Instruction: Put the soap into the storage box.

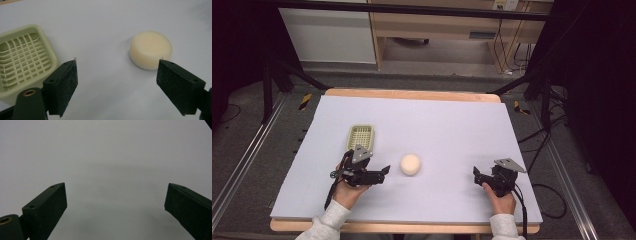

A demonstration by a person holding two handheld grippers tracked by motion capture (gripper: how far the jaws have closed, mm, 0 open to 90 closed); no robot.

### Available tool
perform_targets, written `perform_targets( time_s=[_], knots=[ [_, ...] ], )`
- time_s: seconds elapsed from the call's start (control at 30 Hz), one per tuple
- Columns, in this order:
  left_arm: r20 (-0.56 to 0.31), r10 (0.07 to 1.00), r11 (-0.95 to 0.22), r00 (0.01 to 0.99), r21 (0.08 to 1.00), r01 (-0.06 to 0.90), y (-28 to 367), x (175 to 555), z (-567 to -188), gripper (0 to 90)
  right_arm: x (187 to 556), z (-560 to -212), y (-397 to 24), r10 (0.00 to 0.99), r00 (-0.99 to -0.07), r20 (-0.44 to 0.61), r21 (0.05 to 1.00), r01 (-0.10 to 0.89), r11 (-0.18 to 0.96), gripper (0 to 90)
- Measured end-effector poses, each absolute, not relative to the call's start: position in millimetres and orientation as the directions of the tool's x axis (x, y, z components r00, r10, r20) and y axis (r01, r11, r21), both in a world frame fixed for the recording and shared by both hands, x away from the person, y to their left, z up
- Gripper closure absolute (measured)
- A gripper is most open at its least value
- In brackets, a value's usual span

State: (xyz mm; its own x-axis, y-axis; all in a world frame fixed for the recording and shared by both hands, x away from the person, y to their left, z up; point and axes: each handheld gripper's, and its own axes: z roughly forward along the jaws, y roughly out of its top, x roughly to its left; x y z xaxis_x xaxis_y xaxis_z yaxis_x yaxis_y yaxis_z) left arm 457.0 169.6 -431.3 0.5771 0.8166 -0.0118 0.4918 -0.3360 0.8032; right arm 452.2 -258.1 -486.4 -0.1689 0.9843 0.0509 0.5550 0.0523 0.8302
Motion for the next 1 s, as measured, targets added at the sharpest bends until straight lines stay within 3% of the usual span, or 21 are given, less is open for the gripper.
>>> perform_targets(
  time_s=[1.0],
  knots=[
    [-0.008,0.795,-0.356,0.607,0.804,0.476,134.5,473.7,-424.7,16.1,452.6,-486.5,-256.0,0.983,-0.178,0.040,0.825,0.561,0.068,4.8]
  ],
)
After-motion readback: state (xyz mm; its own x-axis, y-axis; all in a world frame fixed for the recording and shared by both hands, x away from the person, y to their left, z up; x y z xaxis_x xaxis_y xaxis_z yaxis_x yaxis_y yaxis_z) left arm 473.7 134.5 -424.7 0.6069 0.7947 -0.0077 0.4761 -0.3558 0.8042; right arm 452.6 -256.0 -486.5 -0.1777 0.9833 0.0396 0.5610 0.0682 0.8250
